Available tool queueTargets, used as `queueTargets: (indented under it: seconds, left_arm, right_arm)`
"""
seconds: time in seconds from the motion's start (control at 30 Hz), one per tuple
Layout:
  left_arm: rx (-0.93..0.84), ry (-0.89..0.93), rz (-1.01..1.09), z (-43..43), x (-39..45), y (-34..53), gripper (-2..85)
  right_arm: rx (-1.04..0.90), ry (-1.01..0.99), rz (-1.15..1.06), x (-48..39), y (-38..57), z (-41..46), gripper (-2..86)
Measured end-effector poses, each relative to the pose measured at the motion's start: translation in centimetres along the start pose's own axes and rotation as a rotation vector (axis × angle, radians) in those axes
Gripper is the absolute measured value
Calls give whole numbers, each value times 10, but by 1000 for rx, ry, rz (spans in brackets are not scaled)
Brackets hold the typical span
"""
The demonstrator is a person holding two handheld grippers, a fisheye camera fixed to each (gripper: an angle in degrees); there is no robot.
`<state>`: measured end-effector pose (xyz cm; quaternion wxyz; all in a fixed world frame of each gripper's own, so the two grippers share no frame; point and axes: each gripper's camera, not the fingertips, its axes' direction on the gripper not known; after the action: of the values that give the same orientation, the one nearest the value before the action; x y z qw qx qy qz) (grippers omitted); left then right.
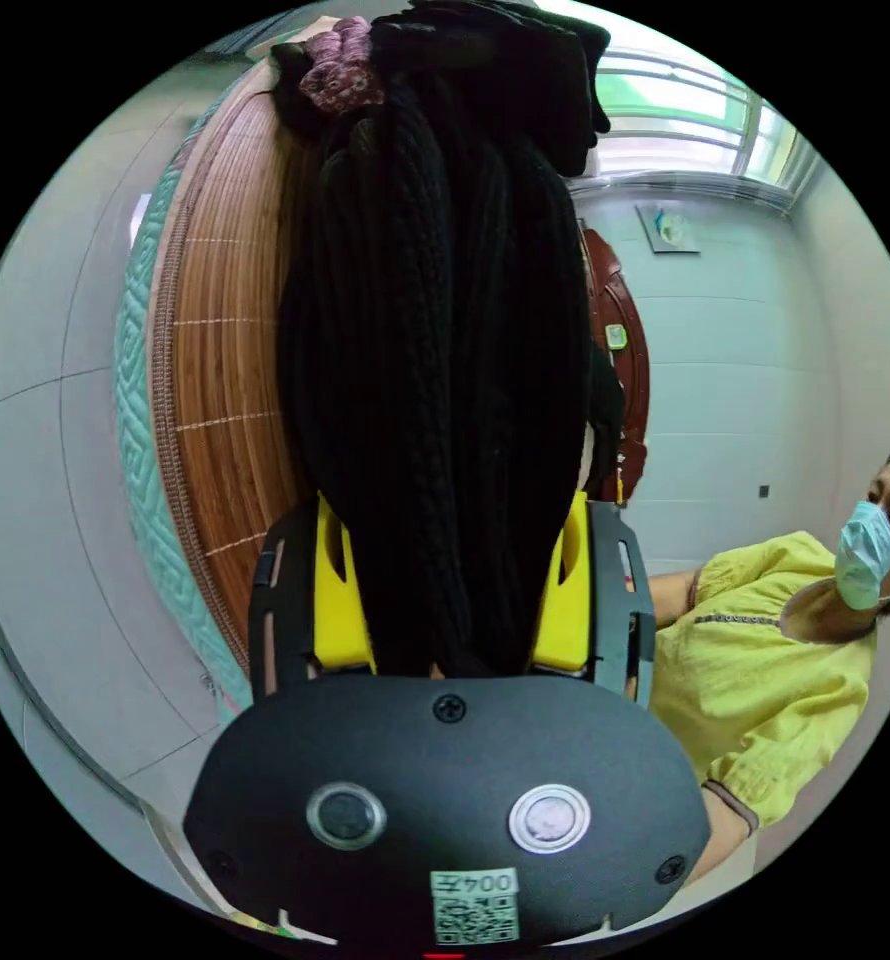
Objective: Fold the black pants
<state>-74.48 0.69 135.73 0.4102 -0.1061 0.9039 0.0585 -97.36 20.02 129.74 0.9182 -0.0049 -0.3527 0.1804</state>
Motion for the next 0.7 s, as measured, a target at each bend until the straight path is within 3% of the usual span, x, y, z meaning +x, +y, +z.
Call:
queueTargets:
  seconds: [0.13, 0.3, 0.37, 0.43, 0.5, 0.6, 0.7]
  left_arm:
    - [47, -107, -64, 5, 17, 0, 239]
    - [173, -155, -104, 11, 28, 17, 219]
    - [191, -146, -105, 13, 30, 18, 214]
    - [194, -130, -108, 12, 29, 17, 211]
    - [190, -119, -107, 10, 29, 16, 210]
    - [169, -99, -102, 5, 27, 12, 208]
    - [155, -68, -98, 0, 22, 9, 204]
  right_arm:
    - [162, 241, -43, -18, 26, -88, 81]
    - [209, 1047, -433, -85, 16, -101, 138]
    - [146, 1116, -403, -79, -2, -92, 155]
    - [71, 903, -320, -57, -27, -96, 166]
    - [114, 502, -121, -11, -58, -124, 174]
    - [133, 113, 48, 54, -95, -142, 242]
    - [124, -59, 75, 82, -123, -140, 272]
